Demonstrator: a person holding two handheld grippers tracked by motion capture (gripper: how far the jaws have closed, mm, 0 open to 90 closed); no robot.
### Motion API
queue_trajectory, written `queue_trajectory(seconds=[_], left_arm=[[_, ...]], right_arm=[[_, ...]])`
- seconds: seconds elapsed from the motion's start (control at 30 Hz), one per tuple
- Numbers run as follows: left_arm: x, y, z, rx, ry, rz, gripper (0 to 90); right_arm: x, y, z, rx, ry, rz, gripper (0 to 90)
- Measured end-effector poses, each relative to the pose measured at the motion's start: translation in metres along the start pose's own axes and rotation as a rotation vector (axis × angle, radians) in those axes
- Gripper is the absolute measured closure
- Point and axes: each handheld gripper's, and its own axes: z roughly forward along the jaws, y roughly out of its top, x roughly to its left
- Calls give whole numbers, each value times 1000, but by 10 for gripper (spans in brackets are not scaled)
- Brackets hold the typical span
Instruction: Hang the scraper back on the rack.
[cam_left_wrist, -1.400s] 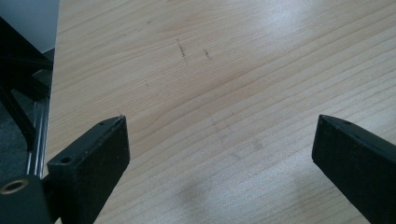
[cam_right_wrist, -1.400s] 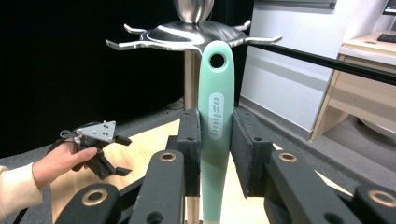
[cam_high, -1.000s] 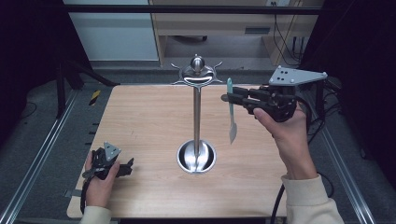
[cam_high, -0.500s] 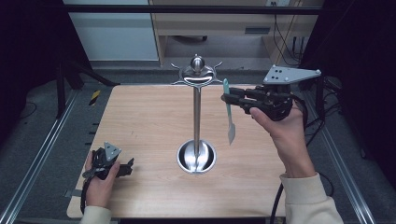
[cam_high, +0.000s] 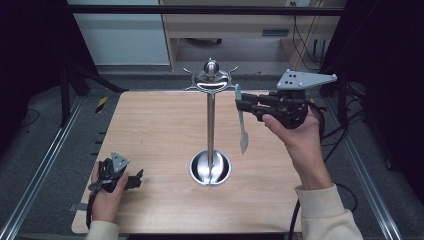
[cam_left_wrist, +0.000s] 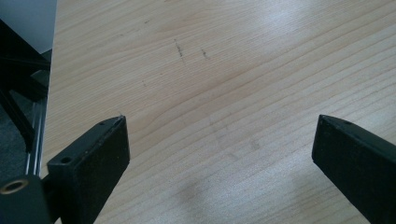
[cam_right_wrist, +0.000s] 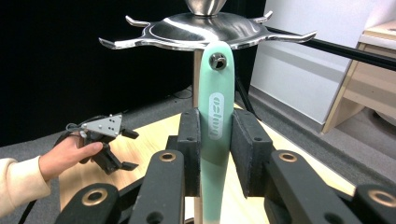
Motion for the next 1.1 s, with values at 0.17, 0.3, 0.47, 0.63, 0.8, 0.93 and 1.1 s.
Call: queue_trajectory(seconds=[0.17,0.3,0.47,0.63,0.8,0.93,1.1], left_arm=[[-1,0,0,1,-2,5,39],[-1,0,0,2,-1,4,39],[-1,0,0,1,-1,5,39],[-1,0,0,1,-1,4,39],[-1,0,0,1,-1,5,39],[-1,0,0,2,-3,4,38],[-1,0,0,1,-2,4,39]], right_arm=[[1,-1,3,-5,1,3,742],[1,-2,4,-7,-5,1,742],[2,-2,4,-11,-14,-5,742],[4,-4,3,-18,-21,-3,742],[4,-4,6,-21,-28,-4,741],[5,-4,6,-20,-35,-7,741],[5,-4,5,-20,-36,-7,740]])
